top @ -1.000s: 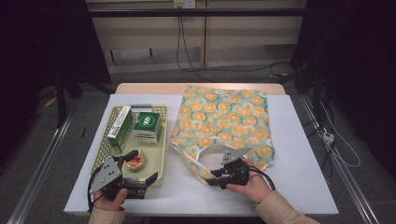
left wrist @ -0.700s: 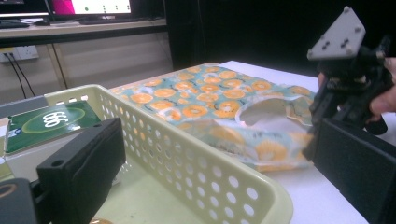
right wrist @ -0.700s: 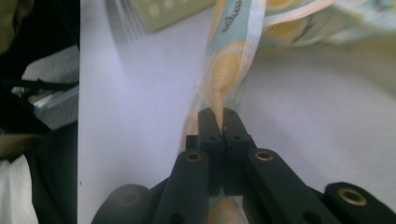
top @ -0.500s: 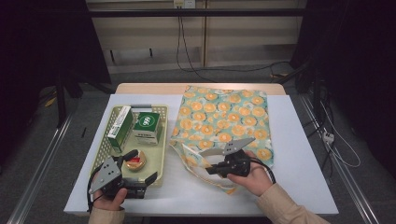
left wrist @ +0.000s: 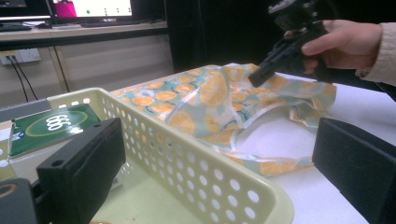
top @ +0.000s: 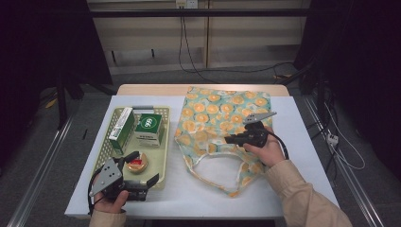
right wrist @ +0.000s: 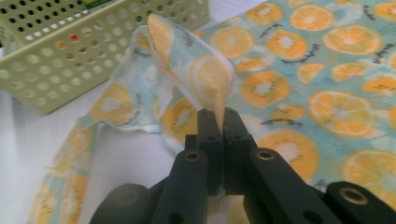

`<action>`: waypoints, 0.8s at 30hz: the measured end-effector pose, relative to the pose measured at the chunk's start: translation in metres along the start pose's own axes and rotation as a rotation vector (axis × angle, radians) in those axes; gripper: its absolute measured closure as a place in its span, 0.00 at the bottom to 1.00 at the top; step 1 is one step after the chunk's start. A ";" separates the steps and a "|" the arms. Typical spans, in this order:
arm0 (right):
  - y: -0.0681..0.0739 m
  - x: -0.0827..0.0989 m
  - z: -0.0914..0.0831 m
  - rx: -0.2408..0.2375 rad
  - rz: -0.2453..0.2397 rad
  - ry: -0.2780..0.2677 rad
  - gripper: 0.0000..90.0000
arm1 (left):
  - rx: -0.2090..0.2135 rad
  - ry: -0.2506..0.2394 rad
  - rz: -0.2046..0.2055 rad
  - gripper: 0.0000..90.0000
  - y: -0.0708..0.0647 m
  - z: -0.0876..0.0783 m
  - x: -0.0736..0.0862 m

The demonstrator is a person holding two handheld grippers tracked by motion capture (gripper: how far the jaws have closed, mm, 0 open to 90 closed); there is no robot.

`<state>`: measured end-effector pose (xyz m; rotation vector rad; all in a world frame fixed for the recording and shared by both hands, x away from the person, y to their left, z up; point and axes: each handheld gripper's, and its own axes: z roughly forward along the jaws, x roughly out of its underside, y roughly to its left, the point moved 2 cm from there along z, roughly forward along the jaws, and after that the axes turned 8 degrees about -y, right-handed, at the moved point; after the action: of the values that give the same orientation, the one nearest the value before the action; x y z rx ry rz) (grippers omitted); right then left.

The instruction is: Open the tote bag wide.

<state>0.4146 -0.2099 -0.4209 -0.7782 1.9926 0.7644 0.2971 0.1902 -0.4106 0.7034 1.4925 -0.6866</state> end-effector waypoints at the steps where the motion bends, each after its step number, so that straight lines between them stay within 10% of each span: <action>1: -0.005 -0.001 0.002 0.007 -0.003 0.003 0.99 | 0.000 0.002 0.000 0.03 0.000 0.000 0.000; 17: -0.059 0.001 0.031 0.100 0.104 -0.005 0.99 | 0.003 0.001 -0.004 0.03 0.001 0.001 0.001; 24: -0.057 -0.001 0.017 0.116 0.097 -0.025 0.78 | 0.007 0.005 0.001 0.03 0.001 0.002 0.001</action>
<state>0.4662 -0.2321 -0.4406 -0.6050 2.0444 0.7043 0.2991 0.1888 -0.4119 0.7119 1.4953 -0.6901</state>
